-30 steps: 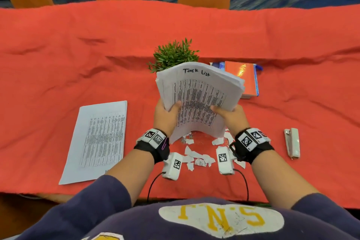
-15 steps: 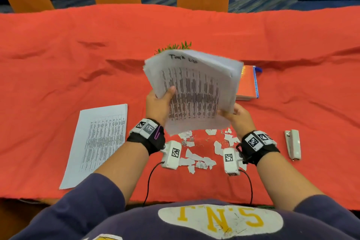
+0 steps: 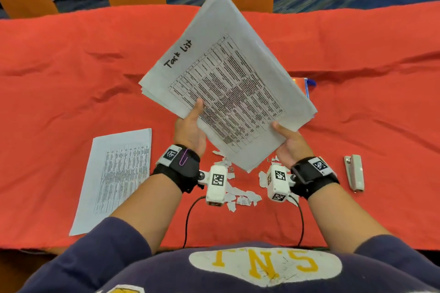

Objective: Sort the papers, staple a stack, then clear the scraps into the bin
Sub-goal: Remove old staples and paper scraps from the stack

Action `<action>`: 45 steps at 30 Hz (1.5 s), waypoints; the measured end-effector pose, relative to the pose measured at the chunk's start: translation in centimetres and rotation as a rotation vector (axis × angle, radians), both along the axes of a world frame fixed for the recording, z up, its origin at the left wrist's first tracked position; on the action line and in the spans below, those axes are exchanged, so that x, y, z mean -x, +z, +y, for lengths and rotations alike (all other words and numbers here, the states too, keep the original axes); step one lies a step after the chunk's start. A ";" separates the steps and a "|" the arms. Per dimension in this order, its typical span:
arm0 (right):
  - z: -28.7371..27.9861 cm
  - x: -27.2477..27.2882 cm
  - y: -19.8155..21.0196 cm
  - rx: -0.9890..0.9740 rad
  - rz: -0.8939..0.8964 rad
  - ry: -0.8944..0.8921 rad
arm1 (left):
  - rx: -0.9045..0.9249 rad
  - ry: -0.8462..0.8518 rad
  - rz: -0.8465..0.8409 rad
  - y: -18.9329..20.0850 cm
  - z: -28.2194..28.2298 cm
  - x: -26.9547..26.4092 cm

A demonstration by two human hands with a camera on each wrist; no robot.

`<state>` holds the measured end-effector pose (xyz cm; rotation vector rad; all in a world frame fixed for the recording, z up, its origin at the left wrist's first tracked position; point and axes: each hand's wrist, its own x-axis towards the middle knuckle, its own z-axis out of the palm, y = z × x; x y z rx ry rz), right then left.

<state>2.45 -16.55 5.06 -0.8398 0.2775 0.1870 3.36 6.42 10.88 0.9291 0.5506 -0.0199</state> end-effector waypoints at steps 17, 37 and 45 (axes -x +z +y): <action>-6.0 1.3 -3.1 0.682 -0.038 0.029 | -0.851 -0.346 -0.026 -8.3 5.4 2.5; -4.7 0.9 -2.2 0.705 -0.044 0.051 | -0.598 -0.208 -0.067 -7.3 4.0 2.5; -3.7 0.2 -1.9 0.698 -0.004 -0.121 | -0.593 -0.136 -0.044 -6.1 3.0 2.3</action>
